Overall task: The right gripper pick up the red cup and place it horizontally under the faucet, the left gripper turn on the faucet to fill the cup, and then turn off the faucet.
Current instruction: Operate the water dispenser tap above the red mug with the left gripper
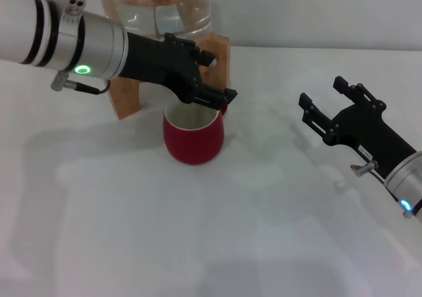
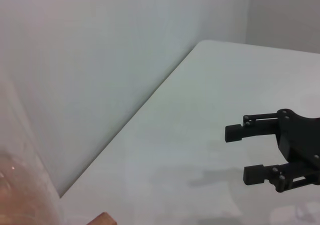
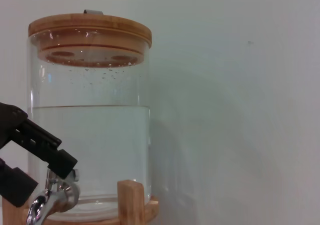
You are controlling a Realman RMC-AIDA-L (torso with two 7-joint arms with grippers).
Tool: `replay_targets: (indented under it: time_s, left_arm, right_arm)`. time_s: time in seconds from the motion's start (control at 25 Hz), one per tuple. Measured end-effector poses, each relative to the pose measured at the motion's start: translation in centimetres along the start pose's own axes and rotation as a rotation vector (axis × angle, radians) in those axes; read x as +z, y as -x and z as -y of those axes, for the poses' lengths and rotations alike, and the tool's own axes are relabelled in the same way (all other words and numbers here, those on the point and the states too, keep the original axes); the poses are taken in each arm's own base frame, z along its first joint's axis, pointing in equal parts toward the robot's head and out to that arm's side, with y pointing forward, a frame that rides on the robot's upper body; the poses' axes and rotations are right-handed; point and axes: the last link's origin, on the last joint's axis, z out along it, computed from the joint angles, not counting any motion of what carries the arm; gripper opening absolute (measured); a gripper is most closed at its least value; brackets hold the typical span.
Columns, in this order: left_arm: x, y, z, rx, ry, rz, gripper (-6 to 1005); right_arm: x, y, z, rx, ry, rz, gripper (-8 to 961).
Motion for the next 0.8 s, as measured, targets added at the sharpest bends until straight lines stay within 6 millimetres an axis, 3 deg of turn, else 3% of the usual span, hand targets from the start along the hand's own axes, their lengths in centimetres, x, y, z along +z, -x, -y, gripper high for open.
replay_targets:
  time_s: [0.8]
  left_arm:
    - [0.0, -0.13, 0.35, 0.006, -0.025, -0.007, 862]
  right_arm:
    - [-0.04, -0.02, 0.03, 0.0, -0.001, -0.001, 729]
